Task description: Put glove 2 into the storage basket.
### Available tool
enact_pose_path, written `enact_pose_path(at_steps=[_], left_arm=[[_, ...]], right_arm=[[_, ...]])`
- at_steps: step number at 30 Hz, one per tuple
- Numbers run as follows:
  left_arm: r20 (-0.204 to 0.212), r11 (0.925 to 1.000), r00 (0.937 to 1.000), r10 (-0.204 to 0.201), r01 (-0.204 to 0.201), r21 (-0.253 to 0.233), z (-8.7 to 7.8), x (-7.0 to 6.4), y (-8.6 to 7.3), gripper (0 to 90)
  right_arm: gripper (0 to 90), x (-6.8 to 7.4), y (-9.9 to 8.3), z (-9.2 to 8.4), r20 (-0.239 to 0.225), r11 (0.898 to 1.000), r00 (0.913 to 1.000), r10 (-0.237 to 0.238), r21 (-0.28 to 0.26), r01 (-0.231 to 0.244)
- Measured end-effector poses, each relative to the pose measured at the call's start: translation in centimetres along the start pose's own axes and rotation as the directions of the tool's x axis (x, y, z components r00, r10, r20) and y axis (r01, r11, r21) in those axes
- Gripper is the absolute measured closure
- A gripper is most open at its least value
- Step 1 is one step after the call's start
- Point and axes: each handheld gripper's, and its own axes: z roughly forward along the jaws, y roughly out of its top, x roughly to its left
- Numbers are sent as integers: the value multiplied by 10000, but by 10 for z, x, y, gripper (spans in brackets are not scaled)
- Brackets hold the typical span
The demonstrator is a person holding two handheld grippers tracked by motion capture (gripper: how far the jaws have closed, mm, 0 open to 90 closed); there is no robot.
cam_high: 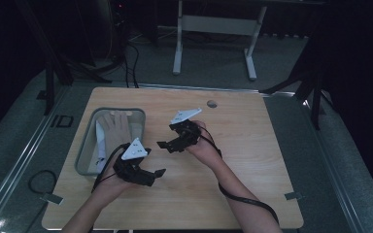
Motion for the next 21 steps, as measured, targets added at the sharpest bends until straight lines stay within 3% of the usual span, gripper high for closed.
enact_pose_path(at_steps=[10, 21], left_arm=[[534, 9998, 9984, 171, -176, 78, 21, -12, -1, 134], [1132, 9991, 9934, 183, -225, 355, 48, -24, -14, 134]], right_arm=[[145, -5, -33, -12, 57, 9999, 10000, 40, 98, -40], [145, -11, -68, -21, 79, 9995, 9997, 215, 216, -217]])
